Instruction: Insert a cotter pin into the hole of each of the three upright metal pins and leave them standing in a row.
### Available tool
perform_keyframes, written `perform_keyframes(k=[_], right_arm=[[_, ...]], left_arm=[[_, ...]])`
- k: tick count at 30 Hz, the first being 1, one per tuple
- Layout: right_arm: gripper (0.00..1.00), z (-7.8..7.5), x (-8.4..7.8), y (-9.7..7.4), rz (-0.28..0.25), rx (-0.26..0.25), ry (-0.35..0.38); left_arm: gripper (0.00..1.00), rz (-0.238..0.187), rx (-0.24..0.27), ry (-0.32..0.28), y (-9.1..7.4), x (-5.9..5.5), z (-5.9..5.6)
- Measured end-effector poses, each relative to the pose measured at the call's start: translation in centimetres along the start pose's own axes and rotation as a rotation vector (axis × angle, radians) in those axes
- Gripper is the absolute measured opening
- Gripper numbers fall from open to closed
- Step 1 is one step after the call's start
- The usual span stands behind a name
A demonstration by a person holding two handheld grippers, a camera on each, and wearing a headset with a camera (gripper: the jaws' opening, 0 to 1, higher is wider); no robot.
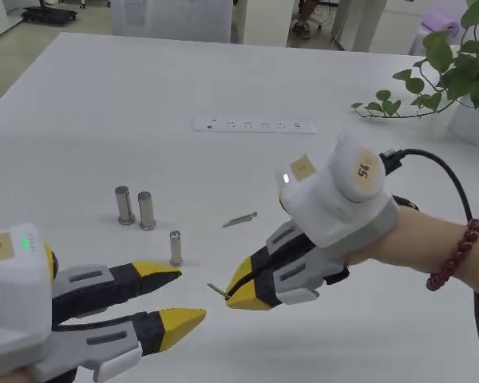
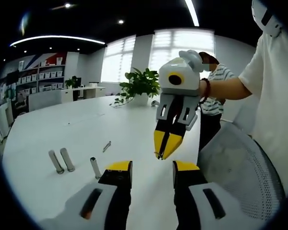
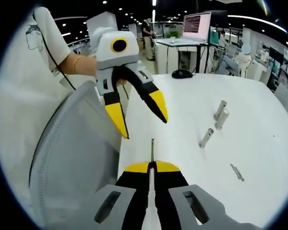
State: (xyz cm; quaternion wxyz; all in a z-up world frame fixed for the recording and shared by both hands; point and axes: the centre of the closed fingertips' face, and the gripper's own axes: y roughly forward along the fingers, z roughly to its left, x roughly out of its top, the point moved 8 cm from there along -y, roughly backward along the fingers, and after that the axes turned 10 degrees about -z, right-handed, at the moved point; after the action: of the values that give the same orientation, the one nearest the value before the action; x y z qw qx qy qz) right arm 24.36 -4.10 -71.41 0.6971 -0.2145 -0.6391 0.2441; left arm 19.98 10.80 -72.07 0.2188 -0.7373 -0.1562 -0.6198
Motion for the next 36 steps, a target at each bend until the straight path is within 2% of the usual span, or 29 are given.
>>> perform_keyframes(k=[4, 6, 13, 20, 28, 36], right_arm=[[0.03, -0.7, 0.2, 0.1, 0.047, -0.012, 0.023], [0.03, -1.1, 0.1, 0.1, 0.1, -0.023, 0.013], [0.03, -2.2, 0.3, 0.2, 0.173, -0.022, 0.036], [0.03, -3.1, 0.4, 0.2, 0.241, -0.015, 0.069], [0.03, -4.2, 0.5, 0.2, 0.321, -0.024, 0.151], [0.03, -5.0, 0.3, 1.1, 0.353, -0.02, 0.273]], left_arm=[[0.38, 0.013, 0.024, 0.003, -0.1, -0.3, 0.4], [0.39, 0.016, 0.039, -0.001, -0.2, -0.5, 0.6], [0.44, 0.008, 0.089, -0.015, -0.3, -0.9, 1.5], [0.45, 0.023, 0.108, -0.012, -0.4, -1.3, 2.5], [0.43, 0.033, 0.129, -0.009, -0.2, -1.6, 3.6], [0.39, 0.052, 0.164, -0.001, 0.3, -2.2, 5.1]])
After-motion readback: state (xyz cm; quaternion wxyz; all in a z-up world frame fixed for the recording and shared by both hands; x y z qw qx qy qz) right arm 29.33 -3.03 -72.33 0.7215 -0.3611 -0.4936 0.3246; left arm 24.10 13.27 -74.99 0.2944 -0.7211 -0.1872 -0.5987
